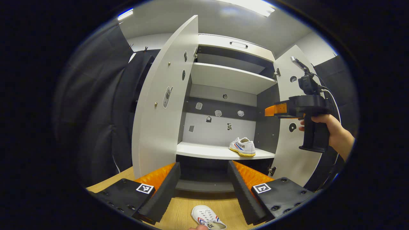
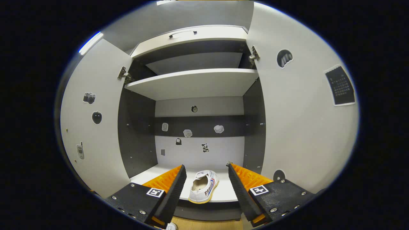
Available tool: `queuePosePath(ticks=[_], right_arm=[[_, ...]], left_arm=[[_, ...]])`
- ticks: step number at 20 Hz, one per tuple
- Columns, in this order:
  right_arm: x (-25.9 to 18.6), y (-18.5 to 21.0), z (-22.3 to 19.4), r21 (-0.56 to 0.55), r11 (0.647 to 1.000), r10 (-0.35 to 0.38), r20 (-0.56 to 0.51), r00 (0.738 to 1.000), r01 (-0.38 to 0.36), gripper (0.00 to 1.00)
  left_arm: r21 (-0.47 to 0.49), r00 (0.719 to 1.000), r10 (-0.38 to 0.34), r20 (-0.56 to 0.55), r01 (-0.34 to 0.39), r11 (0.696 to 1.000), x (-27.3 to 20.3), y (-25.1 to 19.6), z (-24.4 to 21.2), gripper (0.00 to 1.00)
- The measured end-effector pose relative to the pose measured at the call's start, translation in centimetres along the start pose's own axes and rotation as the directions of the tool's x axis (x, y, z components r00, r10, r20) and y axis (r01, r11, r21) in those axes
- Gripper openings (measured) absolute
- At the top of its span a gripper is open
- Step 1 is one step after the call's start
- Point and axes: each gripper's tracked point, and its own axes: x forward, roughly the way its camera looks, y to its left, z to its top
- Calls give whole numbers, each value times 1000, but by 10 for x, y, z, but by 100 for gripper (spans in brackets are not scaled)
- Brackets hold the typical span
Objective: Grab one shoe with the right hand and put it into the shoe cabinet, grab the other shoe with the left hand and put it into the shoe cabinet; then close the right door with the right hand and the left door with the left hand.
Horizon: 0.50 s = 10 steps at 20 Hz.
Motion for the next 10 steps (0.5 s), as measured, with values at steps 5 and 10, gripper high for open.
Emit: queuePosePath(ticks=[5, 10], right_arm=[[-67, -8, -20, -39, 999, -9, 77, 997, 12, 92], [-114, -11, -62, -54, 998, -20, 87, 996, 25, 92]], left_arm=[[1, 1000, 2, -8, -2, 1000, 1, -4, -6, 97], [21, 999, 12, -45, -11, 1000, 0, -5, -22, 97]])
